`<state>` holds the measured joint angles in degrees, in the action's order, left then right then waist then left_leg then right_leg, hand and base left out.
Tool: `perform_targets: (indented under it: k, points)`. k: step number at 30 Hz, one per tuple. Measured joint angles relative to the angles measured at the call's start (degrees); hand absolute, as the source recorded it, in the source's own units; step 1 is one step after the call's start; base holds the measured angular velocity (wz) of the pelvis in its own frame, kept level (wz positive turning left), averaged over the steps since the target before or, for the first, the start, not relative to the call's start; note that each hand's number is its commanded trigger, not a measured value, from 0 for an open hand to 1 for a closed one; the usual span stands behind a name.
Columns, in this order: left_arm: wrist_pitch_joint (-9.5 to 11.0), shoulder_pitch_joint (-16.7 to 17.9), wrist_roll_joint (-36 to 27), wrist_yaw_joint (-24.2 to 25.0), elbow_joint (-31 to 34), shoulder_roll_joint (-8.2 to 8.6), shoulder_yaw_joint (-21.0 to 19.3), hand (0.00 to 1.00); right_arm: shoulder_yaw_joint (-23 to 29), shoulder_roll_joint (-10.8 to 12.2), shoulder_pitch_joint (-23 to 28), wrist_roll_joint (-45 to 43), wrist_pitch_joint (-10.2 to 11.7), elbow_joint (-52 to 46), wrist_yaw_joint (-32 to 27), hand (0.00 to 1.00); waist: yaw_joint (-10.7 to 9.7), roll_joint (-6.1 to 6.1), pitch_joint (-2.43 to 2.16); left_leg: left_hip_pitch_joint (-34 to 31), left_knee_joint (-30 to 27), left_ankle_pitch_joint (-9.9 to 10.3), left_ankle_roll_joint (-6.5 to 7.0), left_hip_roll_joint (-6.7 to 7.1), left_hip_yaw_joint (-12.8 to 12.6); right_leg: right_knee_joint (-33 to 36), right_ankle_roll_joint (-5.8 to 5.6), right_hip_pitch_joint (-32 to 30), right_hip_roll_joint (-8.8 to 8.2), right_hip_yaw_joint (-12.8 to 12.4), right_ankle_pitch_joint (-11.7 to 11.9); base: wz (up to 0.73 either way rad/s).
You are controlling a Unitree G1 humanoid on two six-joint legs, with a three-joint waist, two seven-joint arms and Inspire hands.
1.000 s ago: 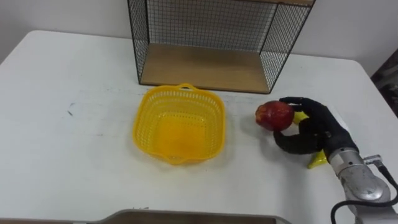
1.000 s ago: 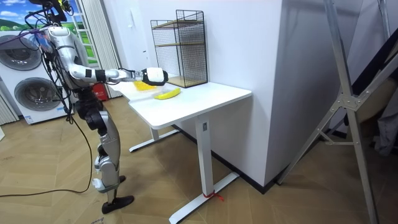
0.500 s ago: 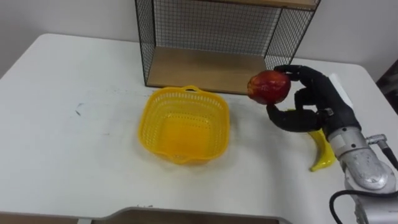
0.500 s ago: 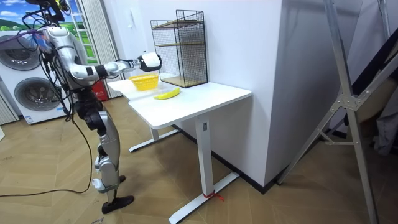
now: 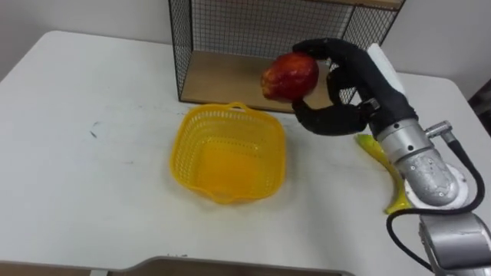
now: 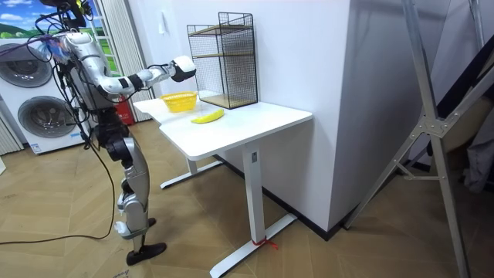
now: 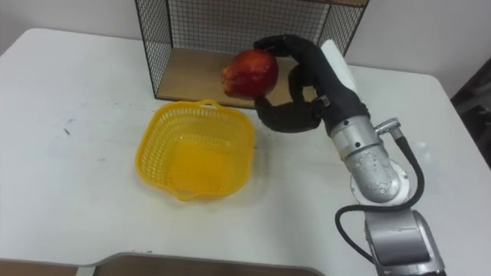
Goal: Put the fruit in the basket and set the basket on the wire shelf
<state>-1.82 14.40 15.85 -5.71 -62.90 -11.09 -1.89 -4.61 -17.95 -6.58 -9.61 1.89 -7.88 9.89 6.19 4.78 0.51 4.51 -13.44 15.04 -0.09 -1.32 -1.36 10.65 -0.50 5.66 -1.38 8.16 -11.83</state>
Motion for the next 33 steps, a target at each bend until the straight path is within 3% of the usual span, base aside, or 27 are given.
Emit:
perform_targets:
  k: [9,10,11,12,13,33]
  points:
    - [-0.09,-0.49,-0.03,0.28,-0.08,-0.08,1.78,0.0,-3.76,-0.3,0.0,-1.12,-0.14,0.45,2.67,1.0,0.71,-0.33,0.29,-0.21,0.02,0.0,0.0,0.01,0.31,-0.04,-0.01,-0.09,-0.01,0.37,0.01,0.0]
    - [-0.11,-0.49,-0.03,0.28,-0.08,-0.14,2.17,0.0,-3.9,-0.3,0.0,-1.31,-0.15,0.45,2.84,0.93,0.72,-0.31,0.29,-0.21,0.02,0.0,0.0,0.0,0.32,-0.04,-0.01,-0.09,-0.01,0.38,0.01,0.0]
    - [-0.12,-0.5,-0.03,0.29,-0.08,-0.15,2.54,0.0,-4.25,-0.32,0.0,-1.59,-0.15,0.45,2.86,0.63,0.72,-0.26,0.27,-0.21,0.02,0.0,0.0,0.01,0.35,-0.04,-0.01,-0.08,-0.01,0.41,0.01,0.0]
    - [-0.12,-0.5,-0.03,0.29,-0.08,-0.15,2.68,0.0,-4.4,-0.31,0.0,-1.66,-0.16,0.45,2.88,0.07,0.72,-0.22,0.27,-0.21,0.02,0.0,0.0,0.01,0.36,-0.04,-0.01,-0.08,-0.01,0.42,0.01,0.0]
    - [-0.12,-0.52,-0.03,0.29,-0.08,-0.15,2.77,0.0,-4.67,-0.31,0.0,-1.87,-0.16,0.45,2.88,0.0,0.75,-0.13,0.25,-0.21,0.01,0.0,0.0,0.01,0.4,-0.04,-0.01,-0.07,-0.01,0.45,0.01,0.0]
    - [-0.74,-1.02,0.01,0.4,1.54,-0.34,2.85,0.0,-5.58,-0.21,-0.03,-2.97,-2.75,1.83,6.29,0.0,1.95,0.23,0.14,-0.28,-0.07,0.0,0.0,0.03,0.69,-0.04,-0.01,0.06,-0.06,0.77,0.03,0.0]
